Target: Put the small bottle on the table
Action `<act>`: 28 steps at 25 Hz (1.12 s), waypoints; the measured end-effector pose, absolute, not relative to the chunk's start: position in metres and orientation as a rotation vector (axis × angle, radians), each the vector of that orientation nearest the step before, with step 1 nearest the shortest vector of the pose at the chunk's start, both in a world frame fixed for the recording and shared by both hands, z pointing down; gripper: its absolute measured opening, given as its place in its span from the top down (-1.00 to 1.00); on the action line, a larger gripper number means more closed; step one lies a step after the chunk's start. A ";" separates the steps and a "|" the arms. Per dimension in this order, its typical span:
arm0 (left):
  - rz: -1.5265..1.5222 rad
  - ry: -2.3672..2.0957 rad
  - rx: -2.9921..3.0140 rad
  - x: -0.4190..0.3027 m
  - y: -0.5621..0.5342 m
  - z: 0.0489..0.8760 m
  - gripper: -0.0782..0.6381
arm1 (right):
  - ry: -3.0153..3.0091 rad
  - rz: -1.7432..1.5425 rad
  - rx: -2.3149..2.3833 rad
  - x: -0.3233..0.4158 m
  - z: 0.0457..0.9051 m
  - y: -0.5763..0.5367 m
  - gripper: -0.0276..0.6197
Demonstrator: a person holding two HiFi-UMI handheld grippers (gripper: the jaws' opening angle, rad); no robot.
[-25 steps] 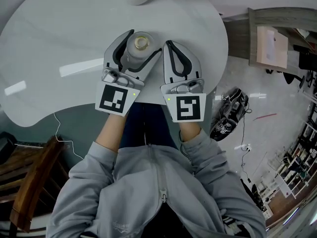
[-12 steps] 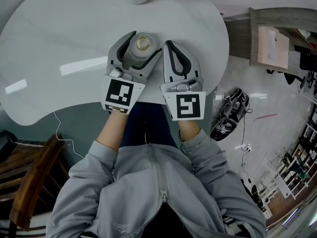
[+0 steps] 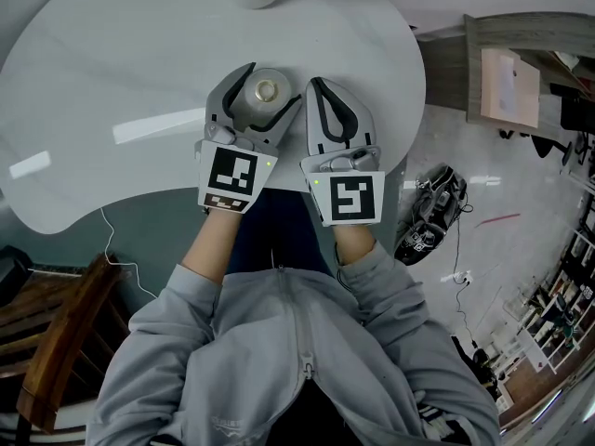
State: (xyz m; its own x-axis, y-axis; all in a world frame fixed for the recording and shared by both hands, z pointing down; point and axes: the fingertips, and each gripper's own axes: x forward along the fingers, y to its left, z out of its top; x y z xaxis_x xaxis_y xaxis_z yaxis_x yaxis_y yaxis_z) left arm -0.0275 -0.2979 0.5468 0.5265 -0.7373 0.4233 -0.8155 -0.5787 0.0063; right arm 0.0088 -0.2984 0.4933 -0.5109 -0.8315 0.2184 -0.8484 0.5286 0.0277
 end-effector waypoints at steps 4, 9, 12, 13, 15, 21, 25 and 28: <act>0.548 -1.314 2.571 -0.026 -0.297 0.546 -0.16 | -2.559 0.126 1.432 0.012 0.490 -0.294 0.83; 0.515 -1.297 2.546 -0.030 -0.291 0.547 -0.24 | -2.560 0.109 1.441 0.012 0.481 -0.289 0.83; 0.499 -1.317 2.534 -0.035 -0.287 0.541 -0.24 | -2.558 0.089 1.448 0.013 0.471 -0.287 0.83; 0.496 -1.322 2.531 -0.036 -0.286 0.538 -0.24 | -2.558 0.080 1.452 0.014 0.467 -0.286 0.83; 0.490 -1.324 2.525 -0.039 -0.282 0.531 -0.24 | -2.554 0.061 1.455 0.015 0.459 -0.284 0.83; 0.421 -1.399 2.524 -0.054 -0.267 0.497 -0.24 | -2.534 0.015 1.475 0.021 0.433 -0.277 0.83; 0.384 -1.465 2.521 -0.063 -0.265 0.470 -0.09 | -2.528 -0.013 1.482 0.023 0.417 -0.273 0.83; 0.353 -1.479 2.553 -0.065 -0.263 0.446 0.28 | -2.532 -0.042 1.493 0.021 0.400 -0.270 0.83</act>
